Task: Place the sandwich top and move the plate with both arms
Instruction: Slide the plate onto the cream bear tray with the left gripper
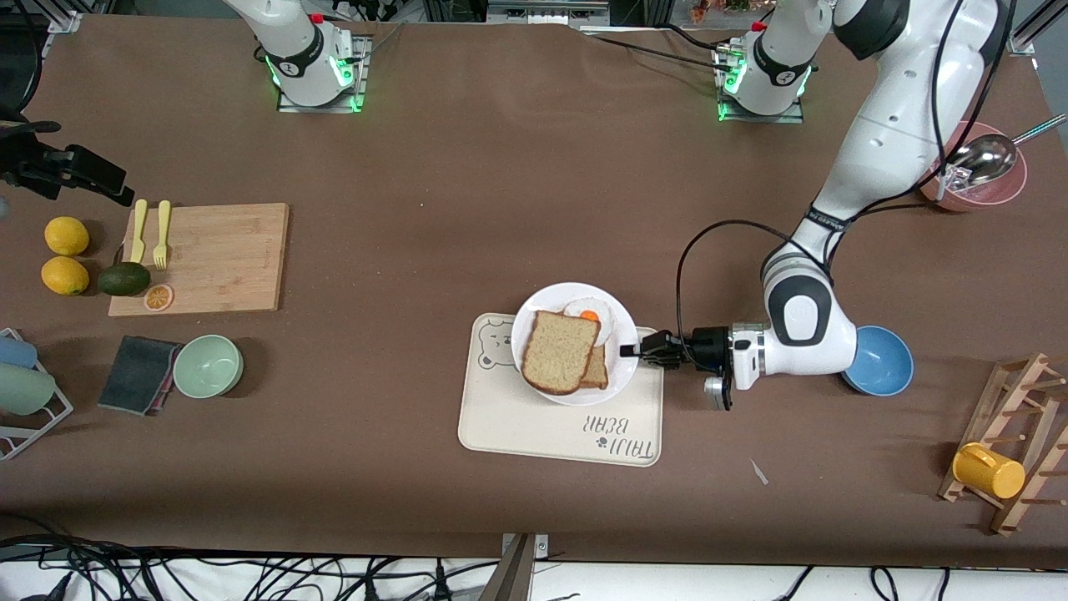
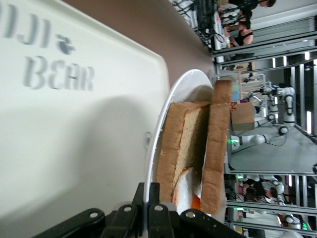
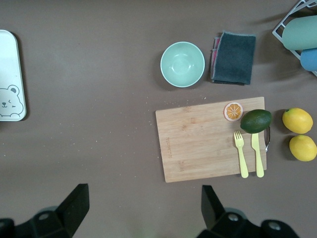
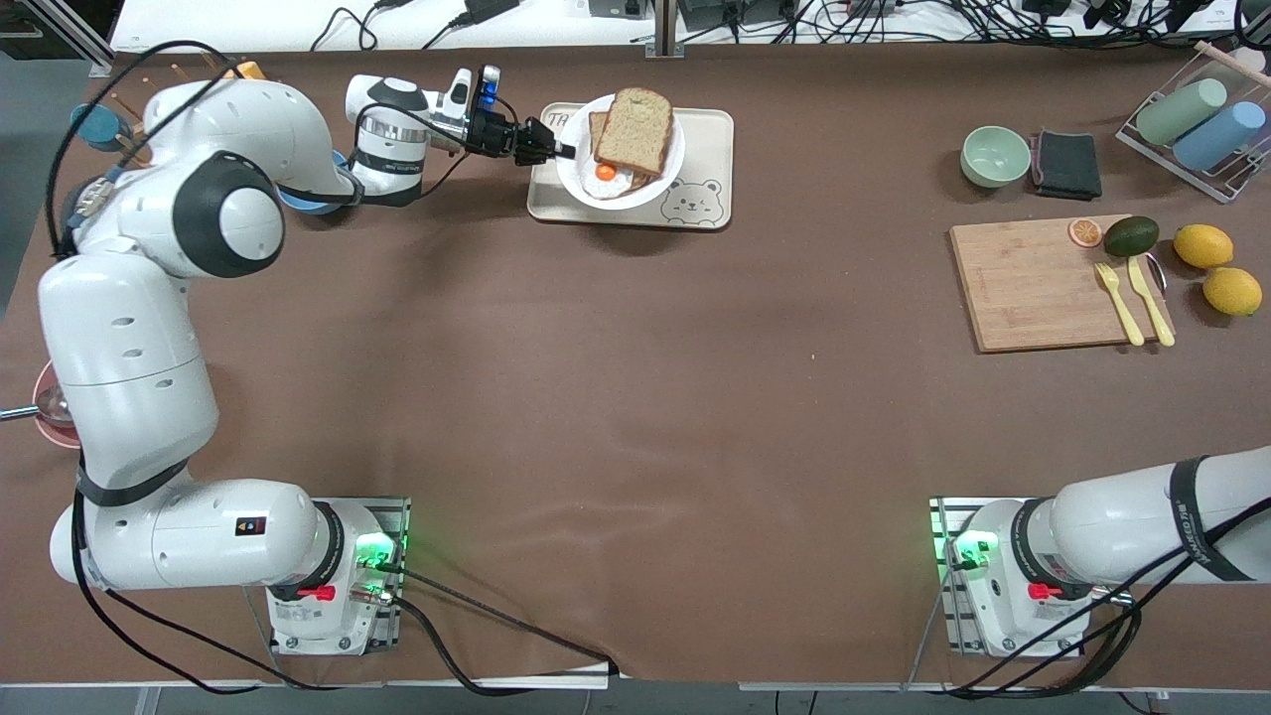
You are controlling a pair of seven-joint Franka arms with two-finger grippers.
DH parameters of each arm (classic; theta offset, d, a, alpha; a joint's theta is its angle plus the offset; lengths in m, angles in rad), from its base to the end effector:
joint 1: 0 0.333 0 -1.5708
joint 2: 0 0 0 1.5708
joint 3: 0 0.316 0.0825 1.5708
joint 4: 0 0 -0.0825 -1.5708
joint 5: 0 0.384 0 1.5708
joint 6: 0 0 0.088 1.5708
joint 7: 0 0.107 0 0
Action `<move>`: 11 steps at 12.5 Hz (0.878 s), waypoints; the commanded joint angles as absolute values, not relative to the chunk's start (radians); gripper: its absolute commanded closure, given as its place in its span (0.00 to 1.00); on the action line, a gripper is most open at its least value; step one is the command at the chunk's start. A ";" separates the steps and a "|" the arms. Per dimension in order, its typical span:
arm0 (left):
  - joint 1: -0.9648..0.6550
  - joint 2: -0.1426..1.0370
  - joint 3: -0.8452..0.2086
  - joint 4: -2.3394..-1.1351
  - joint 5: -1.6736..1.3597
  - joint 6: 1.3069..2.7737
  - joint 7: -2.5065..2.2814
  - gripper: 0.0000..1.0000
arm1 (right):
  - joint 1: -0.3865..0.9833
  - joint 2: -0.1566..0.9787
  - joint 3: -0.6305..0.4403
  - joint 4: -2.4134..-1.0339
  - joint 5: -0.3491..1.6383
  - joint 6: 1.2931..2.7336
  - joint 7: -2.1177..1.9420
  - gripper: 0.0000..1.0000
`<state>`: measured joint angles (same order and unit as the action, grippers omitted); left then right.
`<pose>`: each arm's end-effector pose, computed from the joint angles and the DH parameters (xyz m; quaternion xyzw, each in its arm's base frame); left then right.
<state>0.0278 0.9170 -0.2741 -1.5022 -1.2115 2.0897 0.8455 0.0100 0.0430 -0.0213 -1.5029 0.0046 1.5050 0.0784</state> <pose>0.6738 -0.1855 0.1450 0.8297 -0.0606 0.0278 0.5543 0.5614 -0.0055 0.6267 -0.9988 0.0447 0.0205 0.0012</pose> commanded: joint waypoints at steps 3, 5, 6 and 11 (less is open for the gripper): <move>-0.055 1.023 -0.222 -1.348 -1.243 2.164 0.795 1.00 | -0.002 0.046 -0.015 -1.488 0.006 1.502 0.072 0.00; -0.067 1.057 -0.222 -1.321 -1.241 2.172 0.793 1.00 | -0.002 0.046 -0.015 -1.488 0.006 1.502 0.072 0.00; -0.067 1.060 -0.222 -1.318 -1.241 2.172 0.790 1.00 | -0.002 0.046 -0.017 -1.488 0.006 1.500 0.072 0.00; -0.046 1.046 -0.222 -1.331 -1.235 2.166 0.848 0.00 | -0.005 0.046 -0.017 -1.488 0.009 1.500 0.072 0.00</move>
<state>-0.0532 1.0383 -0.2317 -1.3509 -1.2116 2.1789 0.8045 0.0060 0.0430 -0.0219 -1.5028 0.0046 1.5051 0.0784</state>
